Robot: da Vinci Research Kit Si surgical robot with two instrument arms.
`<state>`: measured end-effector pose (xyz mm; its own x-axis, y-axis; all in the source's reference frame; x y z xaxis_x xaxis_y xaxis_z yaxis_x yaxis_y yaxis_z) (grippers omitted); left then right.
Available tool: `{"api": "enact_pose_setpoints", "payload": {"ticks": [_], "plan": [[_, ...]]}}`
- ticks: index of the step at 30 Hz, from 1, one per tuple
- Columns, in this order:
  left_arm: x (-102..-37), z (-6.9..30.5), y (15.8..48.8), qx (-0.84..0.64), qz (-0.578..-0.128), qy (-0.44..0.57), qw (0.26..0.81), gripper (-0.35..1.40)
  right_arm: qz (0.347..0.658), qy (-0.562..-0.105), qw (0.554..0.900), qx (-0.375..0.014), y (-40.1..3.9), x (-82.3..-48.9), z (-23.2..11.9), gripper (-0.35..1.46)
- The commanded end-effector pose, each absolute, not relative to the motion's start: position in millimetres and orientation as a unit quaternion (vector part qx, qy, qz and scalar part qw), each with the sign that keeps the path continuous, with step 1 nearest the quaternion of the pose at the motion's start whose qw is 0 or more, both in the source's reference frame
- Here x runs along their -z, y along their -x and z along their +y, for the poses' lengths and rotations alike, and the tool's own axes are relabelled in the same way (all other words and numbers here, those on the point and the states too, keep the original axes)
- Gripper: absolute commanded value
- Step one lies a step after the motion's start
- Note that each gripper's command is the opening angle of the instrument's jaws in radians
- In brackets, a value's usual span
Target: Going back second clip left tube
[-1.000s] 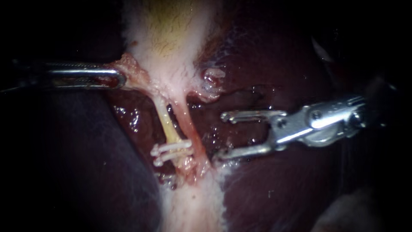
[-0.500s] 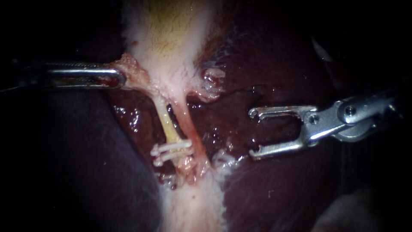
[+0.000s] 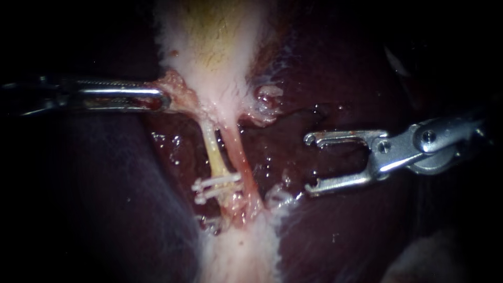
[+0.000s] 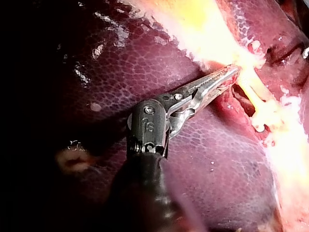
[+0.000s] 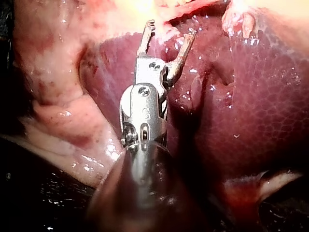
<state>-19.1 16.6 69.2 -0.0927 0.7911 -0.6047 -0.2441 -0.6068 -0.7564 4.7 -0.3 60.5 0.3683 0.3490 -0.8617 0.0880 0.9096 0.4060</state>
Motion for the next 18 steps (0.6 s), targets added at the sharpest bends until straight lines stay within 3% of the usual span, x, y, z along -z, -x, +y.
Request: {"api": "enact_pose_setpoints", "payload": {"ticks": [1, 18], "plan": [[-69.4, 16.6, 19.3, -0.698, -0.244, 0.562, 0.370, -0.35, 0.556, -0.197, 0.803, -0.082, -4.7, -60.4, -0.2, 0.50], [-70.5, 16.7, 20.4, -0.699, -0.243, 0.563, 0.369, -0.35, 0.556, -0.197, 0.803, -0.082, -4.6, -60.3, -0.2, 0.50]]}}
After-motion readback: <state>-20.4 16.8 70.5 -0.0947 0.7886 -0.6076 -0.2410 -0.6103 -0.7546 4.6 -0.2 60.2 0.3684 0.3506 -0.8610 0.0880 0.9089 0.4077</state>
